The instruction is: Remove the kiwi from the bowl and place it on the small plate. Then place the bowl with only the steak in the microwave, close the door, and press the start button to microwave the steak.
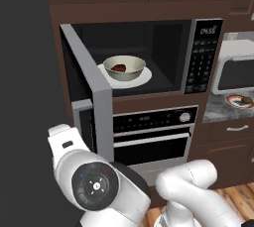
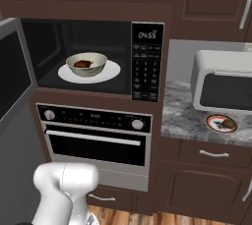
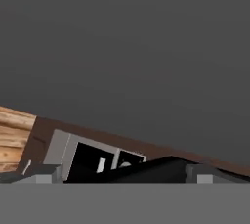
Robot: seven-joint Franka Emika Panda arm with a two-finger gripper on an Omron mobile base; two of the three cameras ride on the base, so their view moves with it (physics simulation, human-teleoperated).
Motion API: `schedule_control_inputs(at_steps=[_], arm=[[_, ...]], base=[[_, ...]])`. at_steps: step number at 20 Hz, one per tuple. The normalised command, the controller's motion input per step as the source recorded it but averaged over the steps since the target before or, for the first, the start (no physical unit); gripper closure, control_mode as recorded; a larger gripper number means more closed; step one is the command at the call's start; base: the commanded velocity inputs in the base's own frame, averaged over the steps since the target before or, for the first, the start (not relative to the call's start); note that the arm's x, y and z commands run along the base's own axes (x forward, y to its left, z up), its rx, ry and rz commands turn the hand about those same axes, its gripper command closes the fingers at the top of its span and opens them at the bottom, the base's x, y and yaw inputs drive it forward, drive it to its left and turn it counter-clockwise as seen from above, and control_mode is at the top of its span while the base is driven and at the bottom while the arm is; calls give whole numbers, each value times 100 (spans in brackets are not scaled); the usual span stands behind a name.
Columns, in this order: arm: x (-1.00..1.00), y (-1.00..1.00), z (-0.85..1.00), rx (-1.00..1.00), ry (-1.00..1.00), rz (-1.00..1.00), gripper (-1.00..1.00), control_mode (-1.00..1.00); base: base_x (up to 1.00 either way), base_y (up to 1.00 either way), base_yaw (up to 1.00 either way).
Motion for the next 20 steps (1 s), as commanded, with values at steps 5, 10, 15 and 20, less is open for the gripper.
schedule_control_inputs(at_steps=[5, 10, 15, 20], arm=[[10, -85, 21, -1, 4, -2, -100, -100], [5, -100, 28, 0, 1, -6, -100, -100], [23, -100, 30, 0, 0, -7, -100, -100], [39, -99, 27, 0, 0, -8, -100, -100]], base=[[0, 0, 0], [0, 0, 0], [0, 0, 0], [0, 0, 0]])
